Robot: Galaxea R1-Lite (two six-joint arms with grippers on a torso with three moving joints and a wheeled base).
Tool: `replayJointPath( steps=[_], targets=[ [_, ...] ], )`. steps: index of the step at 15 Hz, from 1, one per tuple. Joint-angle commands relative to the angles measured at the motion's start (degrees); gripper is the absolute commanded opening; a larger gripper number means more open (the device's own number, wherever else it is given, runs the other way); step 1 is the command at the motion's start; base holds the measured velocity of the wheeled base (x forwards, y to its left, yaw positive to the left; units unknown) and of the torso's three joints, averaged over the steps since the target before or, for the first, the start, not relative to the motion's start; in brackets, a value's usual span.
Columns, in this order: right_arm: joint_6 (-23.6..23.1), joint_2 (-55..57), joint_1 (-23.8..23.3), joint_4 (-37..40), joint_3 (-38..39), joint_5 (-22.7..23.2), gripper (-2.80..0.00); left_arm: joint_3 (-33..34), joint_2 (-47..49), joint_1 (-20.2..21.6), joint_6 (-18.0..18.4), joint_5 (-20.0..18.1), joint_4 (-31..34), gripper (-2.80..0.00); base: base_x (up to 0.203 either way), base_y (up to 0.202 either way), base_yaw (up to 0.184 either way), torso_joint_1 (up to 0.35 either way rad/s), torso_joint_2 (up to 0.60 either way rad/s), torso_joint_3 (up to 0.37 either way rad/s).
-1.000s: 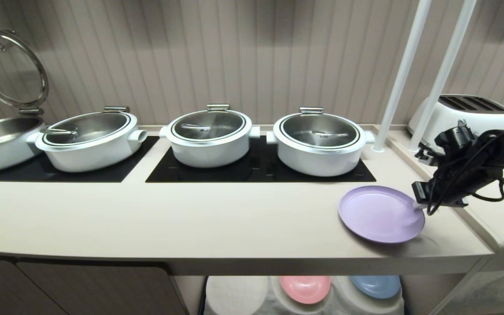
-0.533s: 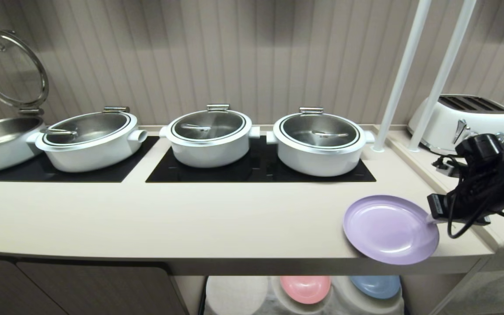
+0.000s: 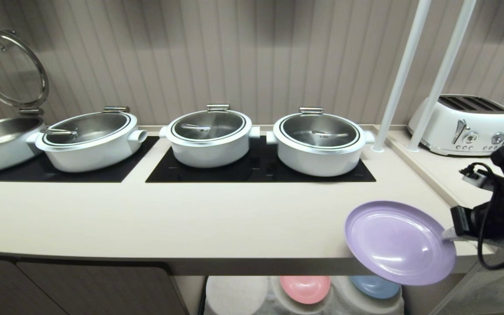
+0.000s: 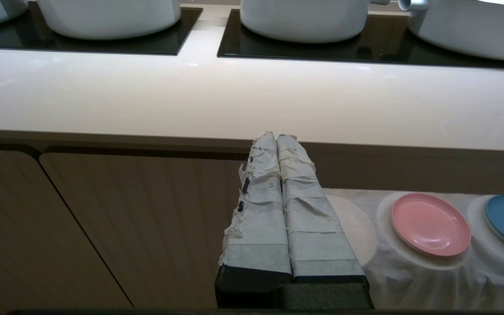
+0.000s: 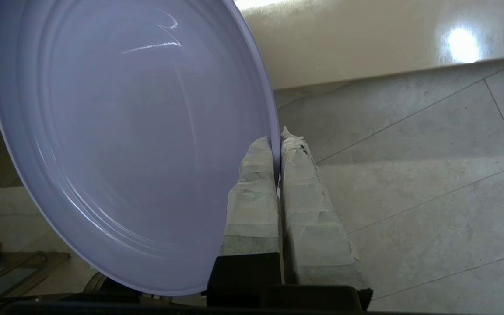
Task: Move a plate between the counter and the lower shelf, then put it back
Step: Pick up the plate, then put the plate in the cupboard
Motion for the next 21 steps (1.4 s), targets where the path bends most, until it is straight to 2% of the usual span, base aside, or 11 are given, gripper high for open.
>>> replayJointPath(
  steps=[1, 4, 7, 10, 21],
  targets=[
    [0.2, -6.8, 0.0, 0.1, 4.7, 0.4, -2.8, 0.0, 0.0, 0.0, -0.1, 0.1, 0.0, -2.8, 0.0, 0.0, 0.0, 0.0, 0.0, 0.0],
    [0.3, -12.4, -0.1, 0.2, 10.1, 3.7, -2.8, 0.0, 0.0, 0.1, -0.1, 0.1, 0.0, -2.8, 0.0, 0.0, 0.0, 0.0, 0.0, 0.0],
    [0.5, -17.4, -0.1, 1.8, 14.1, 4.6, -2.8, 0.0, 0.0, 0.0, -0.1, 0.1, 0.0, -2.8, 0.0, 0.0, 0.0, 0.0, 0.0, 0.0],
    [0.3, -21.6, -0.1, 5.6, 16.3, 10.0, -2.8, 0.0, 0.0, 0.0, -0.1, 0.1, 0.0, -2.8, 0.0, 0.0, 0.0, 0.0, 0.0, 0.0],
    [0.0, -29.8, 0.0, 9.1, 22.4, 10.2, -2.8, 0.0, 0.0, 0.1, -0.1, 0.1, 0.0, -2.8, 0.0, 0.0, 0.0, 0.0, 0.0, 0.0]
  ],
)
